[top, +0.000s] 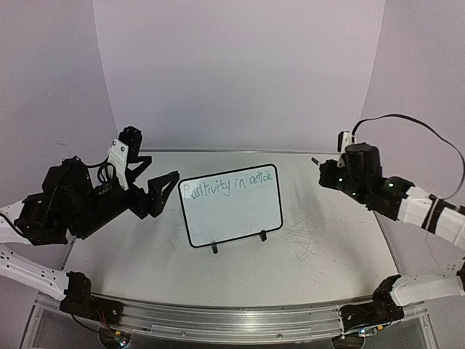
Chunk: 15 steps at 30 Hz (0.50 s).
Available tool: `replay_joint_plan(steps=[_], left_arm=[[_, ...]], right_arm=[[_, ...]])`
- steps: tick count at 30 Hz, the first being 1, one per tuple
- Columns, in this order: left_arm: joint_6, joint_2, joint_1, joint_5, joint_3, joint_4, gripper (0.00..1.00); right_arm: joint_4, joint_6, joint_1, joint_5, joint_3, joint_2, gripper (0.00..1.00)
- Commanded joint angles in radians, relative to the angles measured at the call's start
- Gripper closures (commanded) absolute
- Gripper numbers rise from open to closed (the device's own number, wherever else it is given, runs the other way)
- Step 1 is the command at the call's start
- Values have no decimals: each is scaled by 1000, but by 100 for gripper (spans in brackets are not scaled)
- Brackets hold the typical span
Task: Write a sentence on the whiteboard
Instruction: Put down the whiteboard marker at the center of the board.
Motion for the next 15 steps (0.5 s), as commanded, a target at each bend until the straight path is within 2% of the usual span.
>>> replay_joint_plan(steps=[1,4,8,12,15], left_arm=[[-151,15,56,-30,53,-23,16],[-225,52,139,66,64,-54,15],[-281,123,264,244,81,-67,14],[-286,184,304,272,98,-73,6],[-312,206,400,349,109,-84,5]], right_arm=[[-21,25,-19,207,-26,212,100],[-1,27,-21,177,-4,353,100],[58,36,-21,123,-38,436,97],[104,69,-21,16,-74,501,94],[170,100,-21,-42,-119,522,92]])
